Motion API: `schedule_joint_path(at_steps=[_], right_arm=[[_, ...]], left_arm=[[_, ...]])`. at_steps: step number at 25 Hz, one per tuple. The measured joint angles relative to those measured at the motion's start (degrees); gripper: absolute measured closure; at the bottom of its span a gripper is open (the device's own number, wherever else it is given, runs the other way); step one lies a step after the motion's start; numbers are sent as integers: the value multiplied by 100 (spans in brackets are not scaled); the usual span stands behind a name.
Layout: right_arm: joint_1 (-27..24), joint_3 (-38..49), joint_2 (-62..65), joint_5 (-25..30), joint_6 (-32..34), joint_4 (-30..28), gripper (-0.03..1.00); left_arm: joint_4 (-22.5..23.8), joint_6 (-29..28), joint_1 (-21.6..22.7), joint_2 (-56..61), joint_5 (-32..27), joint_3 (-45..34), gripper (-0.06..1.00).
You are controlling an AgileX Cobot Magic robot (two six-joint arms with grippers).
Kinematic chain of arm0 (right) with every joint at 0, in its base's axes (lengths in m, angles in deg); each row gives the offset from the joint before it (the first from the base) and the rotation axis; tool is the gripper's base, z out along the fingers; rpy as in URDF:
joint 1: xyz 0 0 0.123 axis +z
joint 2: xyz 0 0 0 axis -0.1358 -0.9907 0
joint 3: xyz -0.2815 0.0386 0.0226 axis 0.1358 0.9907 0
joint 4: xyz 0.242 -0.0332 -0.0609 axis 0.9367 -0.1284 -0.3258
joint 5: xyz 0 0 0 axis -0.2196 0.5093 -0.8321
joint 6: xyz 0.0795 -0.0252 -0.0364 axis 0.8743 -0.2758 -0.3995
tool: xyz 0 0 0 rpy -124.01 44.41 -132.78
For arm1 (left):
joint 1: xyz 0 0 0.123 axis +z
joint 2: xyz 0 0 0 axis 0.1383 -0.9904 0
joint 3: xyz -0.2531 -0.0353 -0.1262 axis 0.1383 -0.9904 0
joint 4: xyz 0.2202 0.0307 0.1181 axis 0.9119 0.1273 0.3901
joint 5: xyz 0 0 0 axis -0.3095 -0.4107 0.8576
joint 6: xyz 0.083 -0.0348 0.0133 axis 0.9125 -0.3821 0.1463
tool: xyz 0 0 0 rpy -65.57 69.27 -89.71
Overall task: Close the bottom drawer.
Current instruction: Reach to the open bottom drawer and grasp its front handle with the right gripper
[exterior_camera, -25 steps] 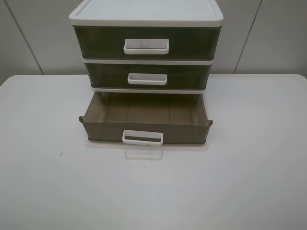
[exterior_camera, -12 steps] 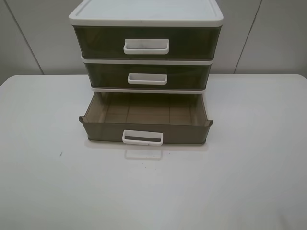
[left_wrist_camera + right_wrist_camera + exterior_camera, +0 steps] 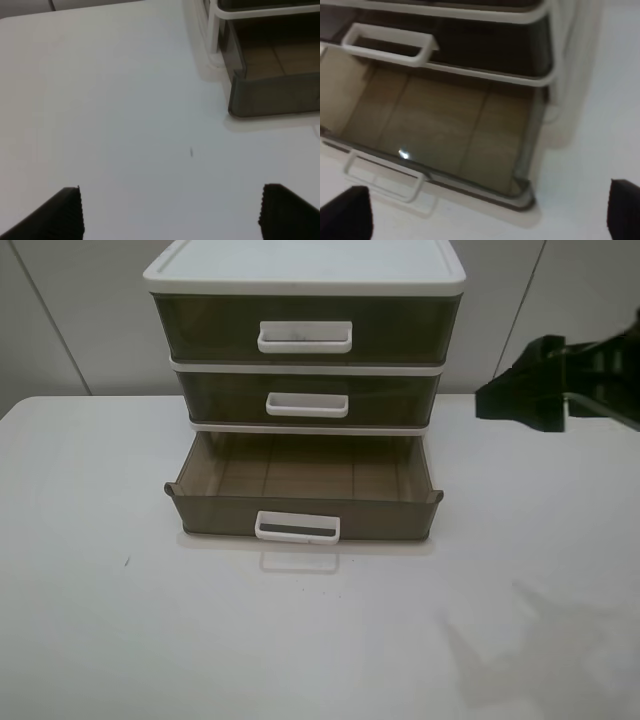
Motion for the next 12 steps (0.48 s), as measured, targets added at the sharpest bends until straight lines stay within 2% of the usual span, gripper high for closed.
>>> schedule_joint_path(at_steps=[3, 8, 11, 12], right_arm=[[464, -5, -757, -611, 0, 227, 15], [1002, 93, -1614, -1106, -14, 394, 15], [1410, 567, -1687, -2163, -55, 405, 15], [1548, 805, -1687, -2675, -62, 429, 15]], left_arm=[[0, 0, 0, 0, 0, 0, 23], [0, 0, 0, 0, 0, 0, 23], [0, 0, 0, 0, 0, 0, 23], [0, 0, 0, 0, 0, 0, 23]])
